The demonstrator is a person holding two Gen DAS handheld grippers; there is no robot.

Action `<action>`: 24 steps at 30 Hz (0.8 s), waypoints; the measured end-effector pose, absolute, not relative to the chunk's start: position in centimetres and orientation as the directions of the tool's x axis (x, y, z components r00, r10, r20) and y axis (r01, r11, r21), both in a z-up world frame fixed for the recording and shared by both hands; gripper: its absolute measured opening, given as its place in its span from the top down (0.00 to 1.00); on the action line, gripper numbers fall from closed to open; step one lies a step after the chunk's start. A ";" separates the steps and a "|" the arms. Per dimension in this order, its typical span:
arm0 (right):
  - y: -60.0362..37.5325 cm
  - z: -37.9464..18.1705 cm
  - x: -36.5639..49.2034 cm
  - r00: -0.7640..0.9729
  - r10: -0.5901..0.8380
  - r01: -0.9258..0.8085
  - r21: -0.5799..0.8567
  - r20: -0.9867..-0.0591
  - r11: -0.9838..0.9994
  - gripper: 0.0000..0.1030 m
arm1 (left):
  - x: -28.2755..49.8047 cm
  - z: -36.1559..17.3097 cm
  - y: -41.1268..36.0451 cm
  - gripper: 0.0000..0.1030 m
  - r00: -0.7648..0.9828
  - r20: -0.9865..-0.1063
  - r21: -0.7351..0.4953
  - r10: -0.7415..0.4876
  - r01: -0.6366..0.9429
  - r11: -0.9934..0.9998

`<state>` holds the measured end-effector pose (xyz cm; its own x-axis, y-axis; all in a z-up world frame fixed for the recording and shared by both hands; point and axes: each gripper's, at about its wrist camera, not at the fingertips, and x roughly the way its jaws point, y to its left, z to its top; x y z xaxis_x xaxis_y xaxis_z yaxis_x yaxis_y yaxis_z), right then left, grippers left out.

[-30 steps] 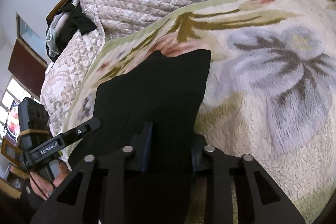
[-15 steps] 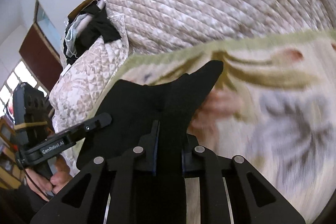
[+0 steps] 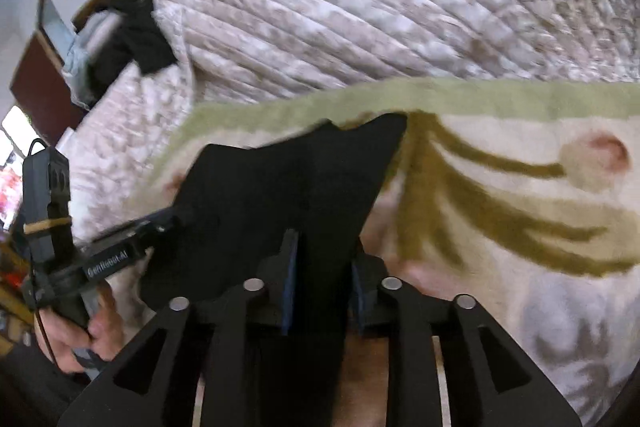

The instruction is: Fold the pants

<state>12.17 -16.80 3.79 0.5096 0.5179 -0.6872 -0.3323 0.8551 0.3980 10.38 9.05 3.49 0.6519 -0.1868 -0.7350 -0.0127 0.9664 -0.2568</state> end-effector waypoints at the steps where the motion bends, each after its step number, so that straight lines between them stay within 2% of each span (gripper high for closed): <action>1: -17.4 3.9 11.8 0.515 0.519 -0.327 0.404 -0.682 0.854 0.71 | 10.2 3.7 9.4 0.69 0.657 -0.733 -0.257 -0.178 -0.025 0.966; 3: -18.2 4.6 10.8 0.545 0.492 -0.321 0.373 -0.679 0.871 0.71 | 9.1 4.8 9.9 0.70 0.686 -0.715 -0.223 -0.131 -0.048 0.974; 7: -18.4 6.6 8.0 0.586 0.452 -0.357 0.286 -0.672 0.889 0.71 | 6.0 7.1 8.9 0.70 0.725 -0.674 -0.234 -0.142 -0.027 0.972; 11: -16.3 7.6 4.2 0.606 0.439 -0.433 0.188 -0.663 0.882 0.84 | 2.6 7.4 6.1 0.70 0.729 -0.660 -0.219 -0.185 0.049 0.975; 17: -14.7 3.5 2.5 0.529 0.402 -0.452 0.153 -0.748 0.879 0.86 | 1.0 4.4 4.5 0.70 0.662 -0.737 -0.158 -0.140 0.033 0.987; 24: -15.3 5.6 0.3 0.557 0.420 -0.462 0.153 -0.716 0.874 0.86 | -1.8 5.5 4.4 0.70 0.696 -0.707 -0.175 -0.126 0.001 0.985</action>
<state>0.30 -15.27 5.61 0.5570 0.4203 -0.7163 -0.4619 0.8736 0.1534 -1.84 4.44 5.51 0.6961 -0.1259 -0.7068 0.0005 0.9846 -0.1748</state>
